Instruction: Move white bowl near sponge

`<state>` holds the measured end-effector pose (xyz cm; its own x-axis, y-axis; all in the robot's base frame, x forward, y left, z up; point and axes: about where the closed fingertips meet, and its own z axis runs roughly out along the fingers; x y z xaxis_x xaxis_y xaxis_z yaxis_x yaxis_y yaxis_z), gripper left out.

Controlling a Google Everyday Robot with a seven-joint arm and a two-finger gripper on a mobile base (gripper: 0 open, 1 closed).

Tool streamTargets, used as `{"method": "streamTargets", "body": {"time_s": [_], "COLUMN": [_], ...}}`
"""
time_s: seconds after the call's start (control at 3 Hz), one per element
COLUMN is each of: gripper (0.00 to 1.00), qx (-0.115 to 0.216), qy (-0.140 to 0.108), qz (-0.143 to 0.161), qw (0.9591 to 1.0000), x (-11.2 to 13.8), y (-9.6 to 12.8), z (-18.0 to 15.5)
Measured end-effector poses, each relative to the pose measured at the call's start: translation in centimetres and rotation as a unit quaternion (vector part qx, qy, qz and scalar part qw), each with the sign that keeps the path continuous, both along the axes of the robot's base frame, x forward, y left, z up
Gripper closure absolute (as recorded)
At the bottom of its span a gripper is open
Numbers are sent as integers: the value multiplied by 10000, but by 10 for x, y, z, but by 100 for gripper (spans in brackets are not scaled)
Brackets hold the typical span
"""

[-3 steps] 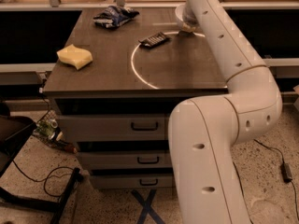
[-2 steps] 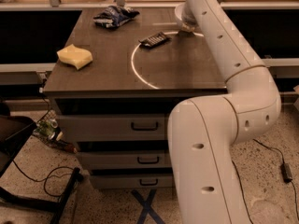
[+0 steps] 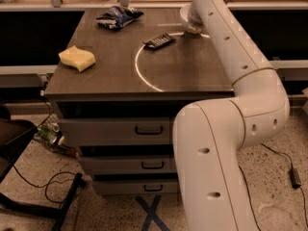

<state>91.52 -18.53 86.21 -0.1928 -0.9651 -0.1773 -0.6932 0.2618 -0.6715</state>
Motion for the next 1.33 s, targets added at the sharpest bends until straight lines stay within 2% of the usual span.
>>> {"method": "streamTargets", "body": {"time_s": [0.33, 0.67, 1.0, 1.33], "gripper": [100, 100, 100, 100], "qx": [-197, -225, -305, -475], "qy": [-158, -343, -454, -435], "qz": [97, 221, 421, 570], "qw": [9996, 9989, 9976, 9963], "x": [-5, -21, -47, -77], "y": [-16, -41, -58, -67], "z": [22, 58, 100, 139]}}
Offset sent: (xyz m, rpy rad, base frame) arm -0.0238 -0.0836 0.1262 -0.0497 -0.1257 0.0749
